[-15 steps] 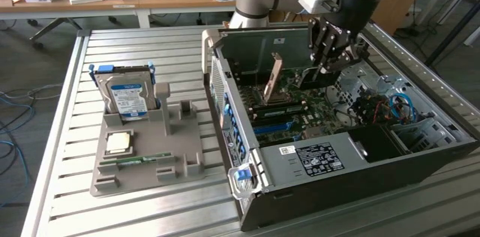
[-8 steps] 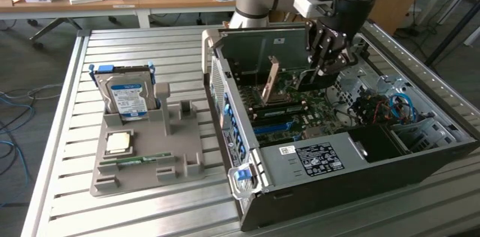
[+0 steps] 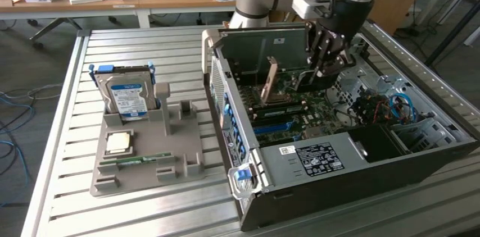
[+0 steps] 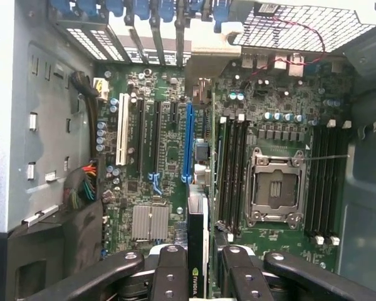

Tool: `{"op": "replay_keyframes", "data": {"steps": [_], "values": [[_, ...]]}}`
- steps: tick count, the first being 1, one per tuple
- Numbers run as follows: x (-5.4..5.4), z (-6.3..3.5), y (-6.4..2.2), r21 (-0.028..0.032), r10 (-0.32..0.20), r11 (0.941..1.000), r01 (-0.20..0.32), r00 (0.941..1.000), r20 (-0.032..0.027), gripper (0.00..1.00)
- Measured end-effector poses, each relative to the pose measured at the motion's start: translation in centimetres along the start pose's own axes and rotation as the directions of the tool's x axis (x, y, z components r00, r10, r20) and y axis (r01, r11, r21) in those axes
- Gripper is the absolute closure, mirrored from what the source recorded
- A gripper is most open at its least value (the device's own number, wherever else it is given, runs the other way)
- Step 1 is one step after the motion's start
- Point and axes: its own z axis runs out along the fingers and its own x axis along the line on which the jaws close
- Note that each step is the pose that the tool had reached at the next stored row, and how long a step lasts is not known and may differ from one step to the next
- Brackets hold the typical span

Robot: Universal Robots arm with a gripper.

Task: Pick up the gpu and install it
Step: 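Insert the gpu into the slot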

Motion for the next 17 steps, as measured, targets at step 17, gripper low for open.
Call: {"op": "replay_keyframes", "data": {"steps": [17], "values": [[0.0, 1.55, 0.36, 0.0007, 0.026, 0.9997, -0.026, 0.9997, 0.0004, 0.74]]}}
